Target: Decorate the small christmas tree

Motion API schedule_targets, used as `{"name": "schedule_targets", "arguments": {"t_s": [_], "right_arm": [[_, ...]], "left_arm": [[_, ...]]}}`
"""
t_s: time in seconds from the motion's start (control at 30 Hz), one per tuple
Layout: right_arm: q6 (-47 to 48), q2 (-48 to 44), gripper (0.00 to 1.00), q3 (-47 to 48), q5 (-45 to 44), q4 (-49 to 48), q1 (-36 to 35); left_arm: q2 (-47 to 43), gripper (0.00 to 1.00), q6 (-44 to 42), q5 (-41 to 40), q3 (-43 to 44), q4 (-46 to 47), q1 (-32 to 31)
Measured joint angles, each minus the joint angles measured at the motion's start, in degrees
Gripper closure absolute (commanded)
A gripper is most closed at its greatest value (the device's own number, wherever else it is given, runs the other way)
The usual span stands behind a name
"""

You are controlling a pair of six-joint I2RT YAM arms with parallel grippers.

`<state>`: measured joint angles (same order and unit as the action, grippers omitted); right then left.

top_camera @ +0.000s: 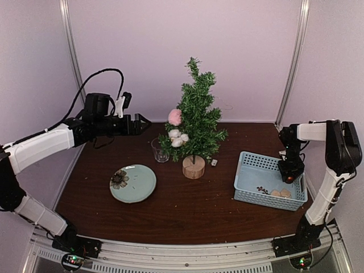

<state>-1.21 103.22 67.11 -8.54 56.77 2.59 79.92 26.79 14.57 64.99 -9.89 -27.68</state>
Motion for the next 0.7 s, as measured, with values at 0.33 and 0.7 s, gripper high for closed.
{"name": "schedule_targets", "arguments": {"t_s": [0.33,0.7], "right_arm": [[-0.2,1.6,0.59,0.2,2.7,0.3,-1.2],[-2.8,-4.9,0.6,2.3,18.1,-0.4,-3.7]], "left_arm": [[1.7,0.02,-0.3,-0.6,0.0,0.4,0.0],[-1.0,0.02,-0.8,-1.3,-3.6,1.4,0.0]]}}
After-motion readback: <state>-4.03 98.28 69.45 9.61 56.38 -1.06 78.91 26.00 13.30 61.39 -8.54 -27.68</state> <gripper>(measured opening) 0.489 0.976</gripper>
